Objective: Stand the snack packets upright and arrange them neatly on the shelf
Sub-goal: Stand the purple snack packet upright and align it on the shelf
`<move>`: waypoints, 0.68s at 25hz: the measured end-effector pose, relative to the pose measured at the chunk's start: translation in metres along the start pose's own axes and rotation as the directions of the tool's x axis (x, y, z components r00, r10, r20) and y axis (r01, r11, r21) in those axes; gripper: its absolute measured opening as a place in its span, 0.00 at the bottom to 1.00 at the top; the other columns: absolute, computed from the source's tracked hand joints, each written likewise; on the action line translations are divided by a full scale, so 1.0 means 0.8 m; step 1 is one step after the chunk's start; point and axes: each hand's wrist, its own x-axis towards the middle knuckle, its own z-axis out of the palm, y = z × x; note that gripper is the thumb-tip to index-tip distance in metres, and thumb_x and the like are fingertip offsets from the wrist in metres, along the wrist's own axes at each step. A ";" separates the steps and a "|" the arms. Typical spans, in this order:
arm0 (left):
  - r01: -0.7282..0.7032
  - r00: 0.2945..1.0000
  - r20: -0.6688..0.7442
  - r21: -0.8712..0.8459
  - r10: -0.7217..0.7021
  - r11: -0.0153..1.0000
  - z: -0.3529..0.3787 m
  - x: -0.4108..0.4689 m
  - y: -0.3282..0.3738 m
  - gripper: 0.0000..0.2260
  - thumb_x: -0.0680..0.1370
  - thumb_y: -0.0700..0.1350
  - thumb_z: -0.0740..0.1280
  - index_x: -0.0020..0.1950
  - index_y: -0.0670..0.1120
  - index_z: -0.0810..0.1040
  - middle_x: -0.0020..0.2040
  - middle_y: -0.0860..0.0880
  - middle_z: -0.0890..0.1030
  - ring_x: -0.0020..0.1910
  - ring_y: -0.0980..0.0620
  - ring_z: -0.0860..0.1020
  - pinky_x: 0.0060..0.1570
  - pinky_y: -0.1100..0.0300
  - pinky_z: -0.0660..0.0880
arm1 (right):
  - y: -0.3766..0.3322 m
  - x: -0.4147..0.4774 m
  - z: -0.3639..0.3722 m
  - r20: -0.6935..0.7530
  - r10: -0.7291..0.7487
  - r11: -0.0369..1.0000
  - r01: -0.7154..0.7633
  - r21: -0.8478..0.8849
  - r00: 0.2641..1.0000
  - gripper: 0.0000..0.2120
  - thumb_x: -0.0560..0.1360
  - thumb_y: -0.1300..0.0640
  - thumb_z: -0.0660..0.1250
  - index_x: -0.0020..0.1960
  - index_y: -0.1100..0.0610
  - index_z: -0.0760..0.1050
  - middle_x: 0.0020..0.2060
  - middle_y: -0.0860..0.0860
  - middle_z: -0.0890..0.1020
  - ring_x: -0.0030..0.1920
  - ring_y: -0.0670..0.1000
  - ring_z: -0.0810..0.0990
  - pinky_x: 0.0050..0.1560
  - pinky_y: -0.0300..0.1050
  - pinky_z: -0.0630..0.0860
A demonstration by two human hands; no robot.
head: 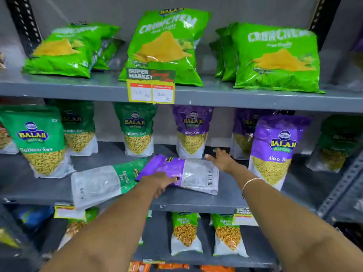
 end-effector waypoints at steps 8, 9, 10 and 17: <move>0.433 0.898 0.435 -0.846 -0.069 0.312 0.050 0.031 0.048 0.38 0.76 0.59 0.58 0.73 0.31 0.52 0.72 0.29 0.62 0.71 0.34 0.65 0.60 0.52 0.74 | 0.047 0.075 0.011 0.314 -0.057 0.992 0.019 0.123 0.948 0.25 0.77 0.41 0.54 0.59 0.60 0.75 0.56 0.58 0.77 0.57 0.55 0.76 0.62 0.47 0.70; 0.425 0.903 0.424 -0.870 -0.063 0.250 0.051 0.032 0.047 0.37 0.77 0.57 0.60 0.73 0.32 0.53 0.73 0.29 0.61 0.71 0.34 0.64 0.68 0.48 0.67 | 0.050 0.081 0.012 0.340 -0.055 0.991 0.009 0.136 0.939 0.21 0.76 0.41 0.58 0.47 0.59 0.75 0.47 0.56 0.78 0.48 0.53 0.76 0.54 0.47 0.73; 0.409 0.912 0.406 -0.893 -0.056 0.190 0.052 0.036 0.047 0.35 0.77 0.54 0.62 0.73 0.32 0.55 0.73 0.29 0.60 0.72 0.34 0.63 0.71 0.45 0.62 | 0.051 0.084 0.010 0.362 -0.053 0.987 -0.006 0.159 0.931 0.18 0.74 0.43 0.62 0.37 0.58 0.72 0.39 0.53 0.75 0.39 0.50 0.74 0.43 0.44 0.72; 0.288 0.956 0.290 -0.923 -0.032 0.253 0.049 0.034 0.041 0.09 0.77 0.44 0.64 0.39 0.42 0.72 0.41 0.43 0.76 0.50 0.42 0.77 0.71 0.38 0.60 | 0.047 0.060 0.018 0.644 0.025 0.963 -0.192 0.191 0.765 0.32 0.48 0.40 0.80 0.46 0.55 0.78 0.37 0.50 0.81 0.41 0.51 0.78 0.42 0.44 0.78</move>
